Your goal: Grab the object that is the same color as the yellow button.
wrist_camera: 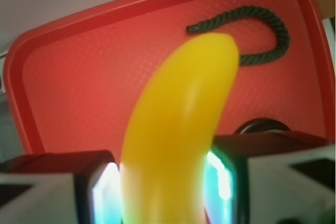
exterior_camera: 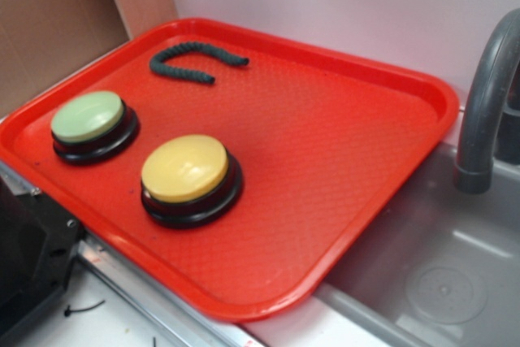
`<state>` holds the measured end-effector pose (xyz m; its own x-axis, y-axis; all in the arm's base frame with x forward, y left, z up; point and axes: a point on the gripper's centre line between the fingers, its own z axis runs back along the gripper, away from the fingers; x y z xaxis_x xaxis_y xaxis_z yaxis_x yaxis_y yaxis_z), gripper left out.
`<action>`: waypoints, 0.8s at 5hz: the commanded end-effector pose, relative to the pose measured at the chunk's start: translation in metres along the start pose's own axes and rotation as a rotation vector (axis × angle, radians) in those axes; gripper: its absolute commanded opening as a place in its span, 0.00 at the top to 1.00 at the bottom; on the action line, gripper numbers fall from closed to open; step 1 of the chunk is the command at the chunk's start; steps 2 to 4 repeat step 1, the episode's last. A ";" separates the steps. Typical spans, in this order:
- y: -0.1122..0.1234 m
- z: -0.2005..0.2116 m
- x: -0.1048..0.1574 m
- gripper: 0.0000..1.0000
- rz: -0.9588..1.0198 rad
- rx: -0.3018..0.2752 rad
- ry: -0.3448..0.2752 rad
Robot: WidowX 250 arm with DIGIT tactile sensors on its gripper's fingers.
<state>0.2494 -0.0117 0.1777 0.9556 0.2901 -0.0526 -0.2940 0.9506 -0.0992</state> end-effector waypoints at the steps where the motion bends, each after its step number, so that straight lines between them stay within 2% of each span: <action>1: 0.008 0.016 0.008 1.00 0.059 0.059 -0.050; 4: 0.008 0.016 0.008 1.00 0.059 0.059 -0.050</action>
